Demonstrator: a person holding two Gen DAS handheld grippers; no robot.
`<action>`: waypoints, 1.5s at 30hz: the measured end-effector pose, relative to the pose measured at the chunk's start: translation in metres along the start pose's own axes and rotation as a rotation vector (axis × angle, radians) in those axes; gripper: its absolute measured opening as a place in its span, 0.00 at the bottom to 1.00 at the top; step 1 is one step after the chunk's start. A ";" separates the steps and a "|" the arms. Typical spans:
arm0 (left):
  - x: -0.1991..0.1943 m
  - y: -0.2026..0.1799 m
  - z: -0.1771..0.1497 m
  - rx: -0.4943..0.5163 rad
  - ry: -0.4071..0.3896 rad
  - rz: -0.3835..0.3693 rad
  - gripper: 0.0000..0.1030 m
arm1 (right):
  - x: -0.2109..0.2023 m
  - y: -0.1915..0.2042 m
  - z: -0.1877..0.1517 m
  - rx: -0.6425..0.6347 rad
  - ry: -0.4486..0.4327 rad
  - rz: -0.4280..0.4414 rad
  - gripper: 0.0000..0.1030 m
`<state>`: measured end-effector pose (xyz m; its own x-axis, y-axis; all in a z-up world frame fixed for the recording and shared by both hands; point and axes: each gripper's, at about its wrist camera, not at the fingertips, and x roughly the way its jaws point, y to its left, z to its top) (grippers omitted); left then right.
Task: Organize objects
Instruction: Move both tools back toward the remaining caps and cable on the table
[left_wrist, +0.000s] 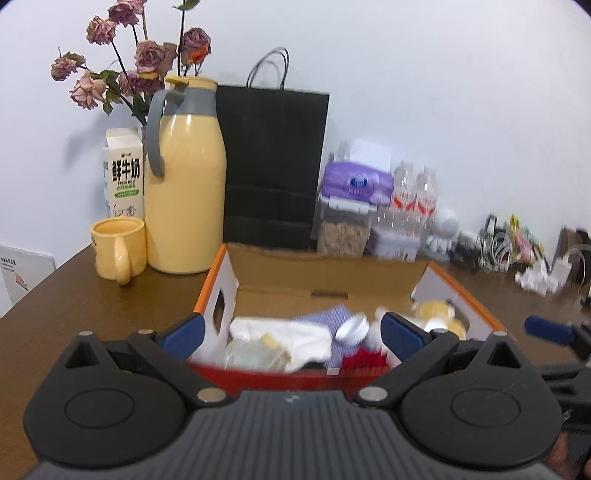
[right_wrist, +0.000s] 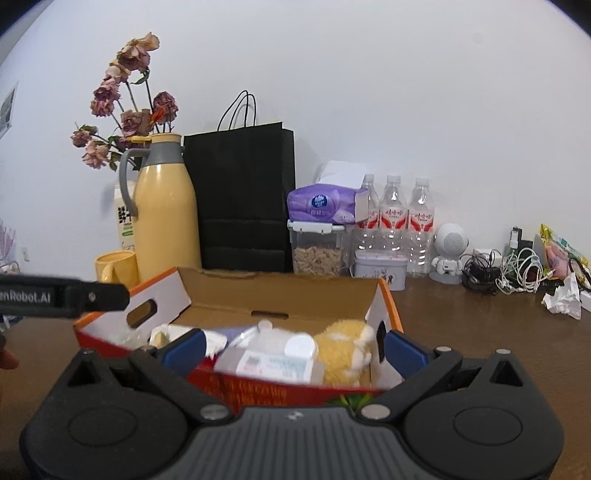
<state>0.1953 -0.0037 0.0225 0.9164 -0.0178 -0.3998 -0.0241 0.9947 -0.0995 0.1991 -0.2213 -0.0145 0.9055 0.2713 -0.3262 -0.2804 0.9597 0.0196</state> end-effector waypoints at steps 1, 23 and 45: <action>-0.001 0.001 -0.004 0.007 0.009 0.003 1.00 | -0.003 -0.001 -0.004 -0.002 0.010 0.003 1.00; -0.021 0.029 -0.045 0.014 0.083 0.008 1.00 | -0.008 0.013 -0.054 -0.081 0.262 0.098 1.00; -0.020 0.036 -0.048 -0.017 0.098 0.002 1.00 | 0.034 0.022 -0.052 -0.080 0.375 0.140 1.00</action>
<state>0.1571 0.0276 -0.0171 0.8727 -0.0260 -0.4875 -0.0339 0.9929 -0.1137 0.2068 -0.1945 -0.0747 0.6821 0.3391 -0.6479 -0.4300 0.9026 0.0197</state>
